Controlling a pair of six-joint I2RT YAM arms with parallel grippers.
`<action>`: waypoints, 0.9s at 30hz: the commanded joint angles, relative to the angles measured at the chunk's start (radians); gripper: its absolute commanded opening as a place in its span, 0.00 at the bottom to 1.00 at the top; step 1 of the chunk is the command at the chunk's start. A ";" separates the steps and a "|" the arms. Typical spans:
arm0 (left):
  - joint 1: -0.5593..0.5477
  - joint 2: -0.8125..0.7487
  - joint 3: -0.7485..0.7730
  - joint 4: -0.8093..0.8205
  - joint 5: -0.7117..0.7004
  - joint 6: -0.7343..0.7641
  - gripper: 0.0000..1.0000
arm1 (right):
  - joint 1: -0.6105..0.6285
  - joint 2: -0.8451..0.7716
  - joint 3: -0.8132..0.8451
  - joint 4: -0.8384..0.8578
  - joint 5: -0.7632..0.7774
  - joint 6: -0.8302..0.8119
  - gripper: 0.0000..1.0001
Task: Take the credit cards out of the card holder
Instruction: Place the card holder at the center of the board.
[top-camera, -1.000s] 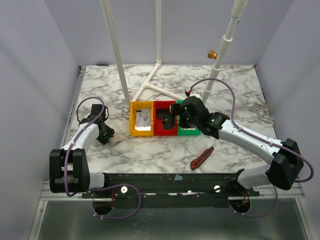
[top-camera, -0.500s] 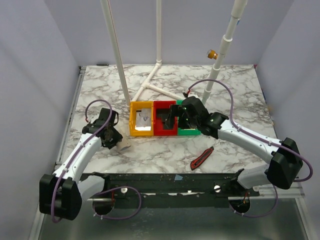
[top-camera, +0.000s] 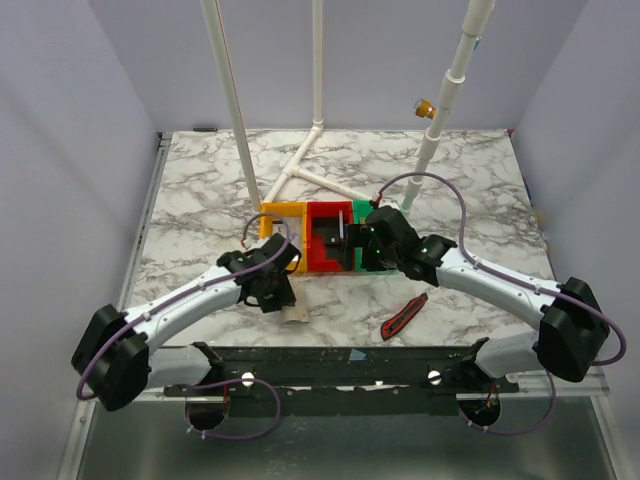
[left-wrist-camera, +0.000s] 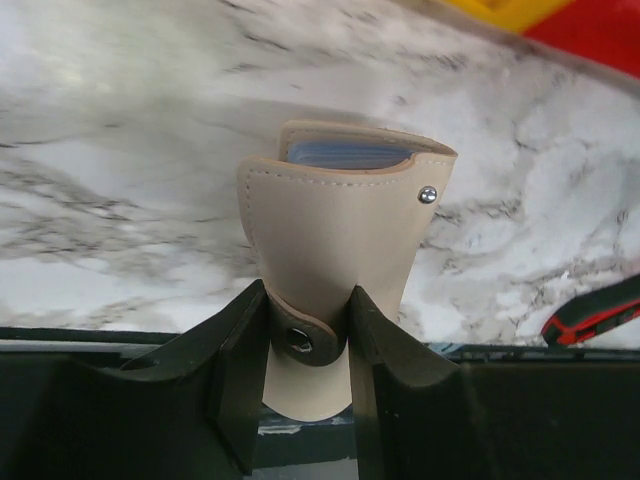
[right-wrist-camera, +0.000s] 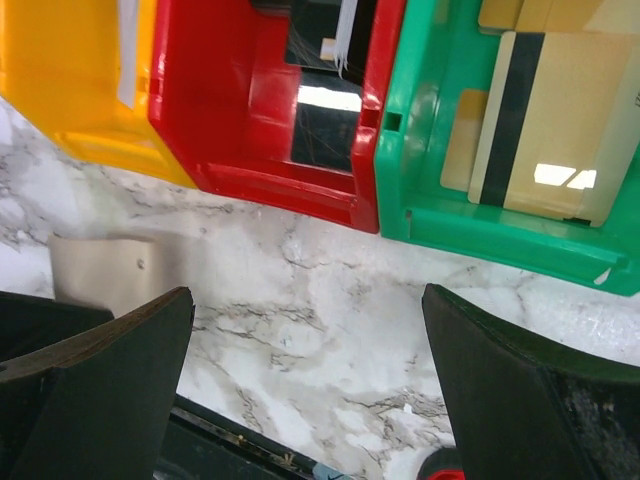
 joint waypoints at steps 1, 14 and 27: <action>-0.141 0.155 0.107 0.130 0.057 -0.009 0.33 | 0.001 -0.046 -0.044 -0.006 0.010 0.013 1.00; -0.174 0.278 0.173 0.150 0.025 0.105 0.68 | 0.003 -0.081 -0.126 -0.013 -0.012 0.040 0.99; -0.191 0.340 0.184 0.187 -0.005 0.258 0.49 | 0.023 -0.077 -0.312 0.225 -0.163 0.205 0.86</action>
